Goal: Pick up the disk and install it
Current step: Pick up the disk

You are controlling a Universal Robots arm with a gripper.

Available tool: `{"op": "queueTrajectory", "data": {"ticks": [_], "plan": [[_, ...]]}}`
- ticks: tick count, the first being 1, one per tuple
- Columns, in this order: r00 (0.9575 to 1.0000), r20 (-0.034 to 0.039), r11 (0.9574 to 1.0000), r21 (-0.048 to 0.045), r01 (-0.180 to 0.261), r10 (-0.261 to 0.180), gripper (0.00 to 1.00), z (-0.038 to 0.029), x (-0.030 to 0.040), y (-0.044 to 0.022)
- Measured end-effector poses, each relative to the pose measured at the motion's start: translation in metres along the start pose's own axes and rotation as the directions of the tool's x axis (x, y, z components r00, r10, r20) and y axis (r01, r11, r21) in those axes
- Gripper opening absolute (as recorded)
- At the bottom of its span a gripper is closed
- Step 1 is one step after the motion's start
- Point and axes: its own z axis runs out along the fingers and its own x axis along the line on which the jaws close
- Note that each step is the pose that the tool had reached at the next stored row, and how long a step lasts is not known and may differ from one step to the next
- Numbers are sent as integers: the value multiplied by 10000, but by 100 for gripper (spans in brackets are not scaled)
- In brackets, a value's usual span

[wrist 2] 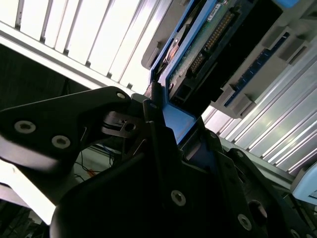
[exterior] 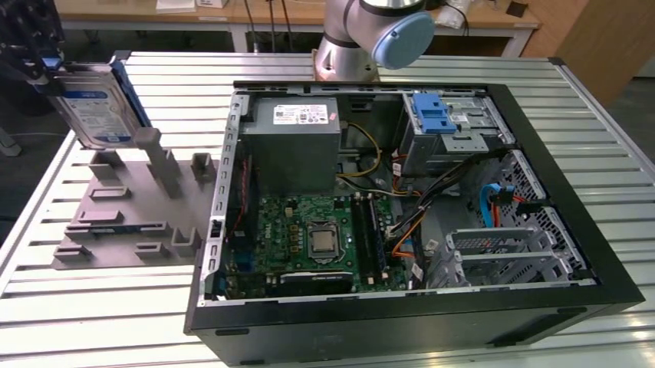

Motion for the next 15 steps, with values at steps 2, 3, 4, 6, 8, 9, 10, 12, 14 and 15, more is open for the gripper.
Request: {"op": "queueTrajectory", "data": {"ticks": [2, 3, 4, 6, 8, 9, 10, 12, 14, 15], "plan": [[10000, 1, 10000, 2, 0, 0, 36, -12, -1, 0], [10000, 0, 10000, 1, 0, 0, 36, -20, -1, 0], [10000, 0, 10000, 0, 0, 0, 36, -28, -1, 1], [10000, 0, 10000, 0, 0, 0, 36, -44, -2, 1], [10000, 0, 10000, 0, 0, 0, 36, -61, -3, 2], [10000, 0, 10000, 0, 0, 0, 36, -70, -3, 2], [10000, 0, 10000, 0, 0, 0, 36, -79, -4, 2], [10000, 0, 10000, 0, 0, 0, 36, -96, -5, 3], [10000, 0, 10000, -1, 0, 0, 36, -114, -6, 3], [10000, 0, 10000, -1, -1, 1, 36, -125, -6, 3]]}}
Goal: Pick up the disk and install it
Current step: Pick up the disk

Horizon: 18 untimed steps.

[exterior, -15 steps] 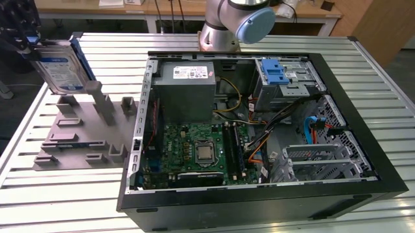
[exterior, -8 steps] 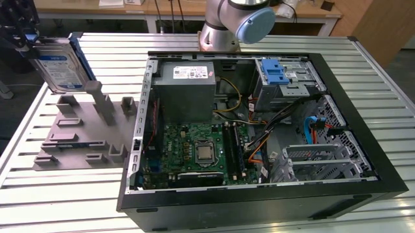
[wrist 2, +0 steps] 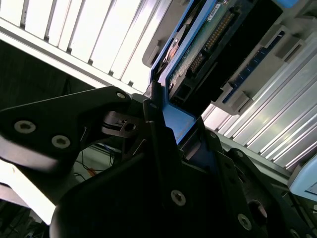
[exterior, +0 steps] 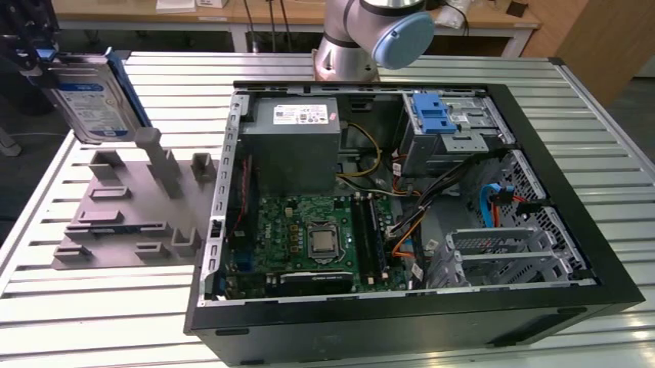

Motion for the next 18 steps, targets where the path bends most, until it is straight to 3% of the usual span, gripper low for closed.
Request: {"op": "queueTrajectory", "data": {"ticks": [18], "plan": [[10000, 1, 10000, 1, 1, -1, 36, -212, -10, 6]]}}
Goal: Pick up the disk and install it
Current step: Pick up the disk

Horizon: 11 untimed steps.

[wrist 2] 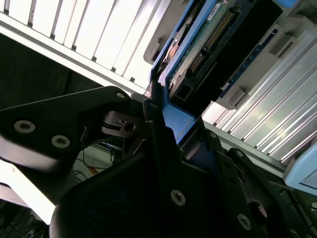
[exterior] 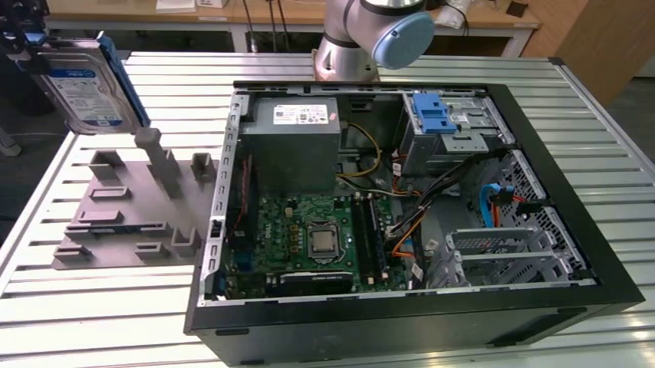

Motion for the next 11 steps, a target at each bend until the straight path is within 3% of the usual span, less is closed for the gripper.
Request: {"op": "queueTrajectory", "data": {"ticks": [11], "plan": [[10000, 0, 10000, 0, 0, 0, 36, -122, -6, 3]]}}
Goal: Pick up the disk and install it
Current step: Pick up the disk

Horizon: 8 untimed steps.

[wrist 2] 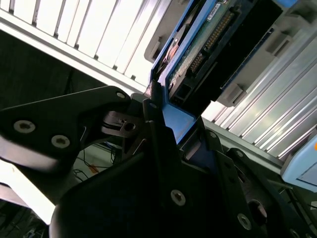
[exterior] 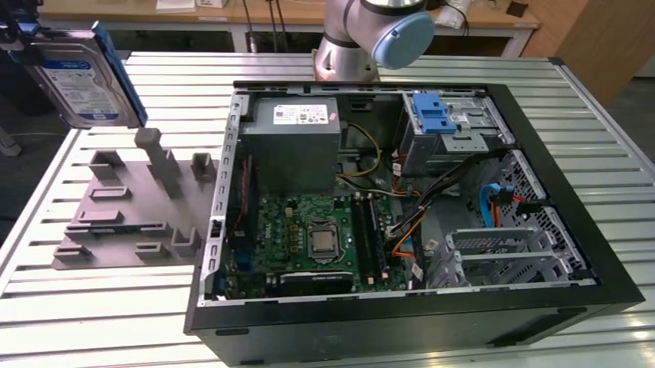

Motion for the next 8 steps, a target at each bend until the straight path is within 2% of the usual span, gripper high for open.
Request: {"op": "queueTrajectory", "data": {"ticks": [8], "plan": [[10000, -15, 10000, 0, 1, -1, 36, -64, -4, 1]]}}
